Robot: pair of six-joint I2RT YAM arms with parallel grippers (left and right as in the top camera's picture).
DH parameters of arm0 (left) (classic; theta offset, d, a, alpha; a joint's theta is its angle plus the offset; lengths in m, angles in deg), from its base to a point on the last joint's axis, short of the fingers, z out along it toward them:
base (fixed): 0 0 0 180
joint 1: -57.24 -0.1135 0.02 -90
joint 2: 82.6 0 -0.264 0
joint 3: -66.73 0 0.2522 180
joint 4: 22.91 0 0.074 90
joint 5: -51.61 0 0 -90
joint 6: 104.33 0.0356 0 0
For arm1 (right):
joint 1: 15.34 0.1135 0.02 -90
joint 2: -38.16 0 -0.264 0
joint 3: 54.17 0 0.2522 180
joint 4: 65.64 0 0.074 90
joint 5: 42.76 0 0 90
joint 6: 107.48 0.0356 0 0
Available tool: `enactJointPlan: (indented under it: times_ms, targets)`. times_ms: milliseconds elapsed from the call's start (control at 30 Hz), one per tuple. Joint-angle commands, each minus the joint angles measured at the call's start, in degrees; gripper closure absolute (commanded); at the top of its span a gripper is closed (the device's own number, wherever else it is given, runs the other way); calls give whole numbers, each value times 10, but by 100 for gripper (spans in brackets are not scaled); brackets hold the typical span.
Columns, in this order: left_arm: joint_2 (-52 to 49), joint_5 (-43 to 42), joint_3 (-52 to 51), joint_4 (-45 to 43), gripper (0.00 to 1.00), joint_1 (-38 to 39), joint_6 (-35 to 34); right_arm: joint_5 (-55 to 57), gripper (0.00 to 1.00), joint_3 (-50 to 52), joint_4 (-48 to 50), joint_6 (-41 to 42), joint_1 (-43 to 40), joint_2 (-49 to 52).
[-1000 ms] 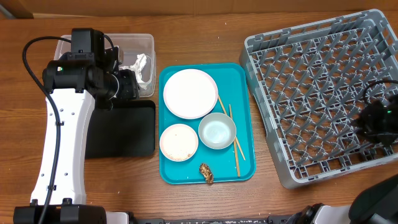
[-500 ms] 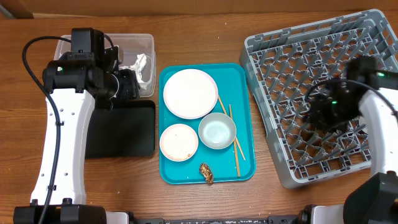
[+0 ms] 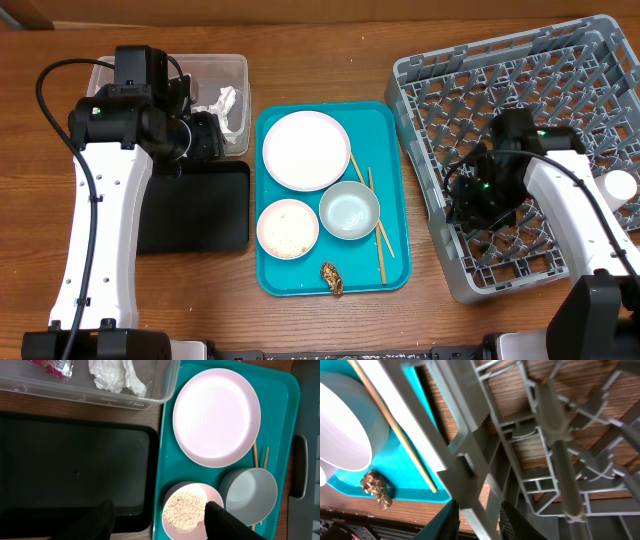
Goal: Sort waste into correct bins and load items into the dishwasher
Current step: 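Move the right gripper over the rack toward the teal tray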
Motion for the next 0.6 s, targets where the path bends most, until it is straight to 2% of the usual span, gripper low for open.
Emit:
enactJointPlan:
  times_ms: [0, 567]
  targets:
    - [2, 3, 8, 0, 40, 2, -2, -5, 70, 2, 4, -2, 16, -9]
    - [2, 3, 8, 0, 41, 2, -2, -24, 68, 12, 34, -2, 39, -9]
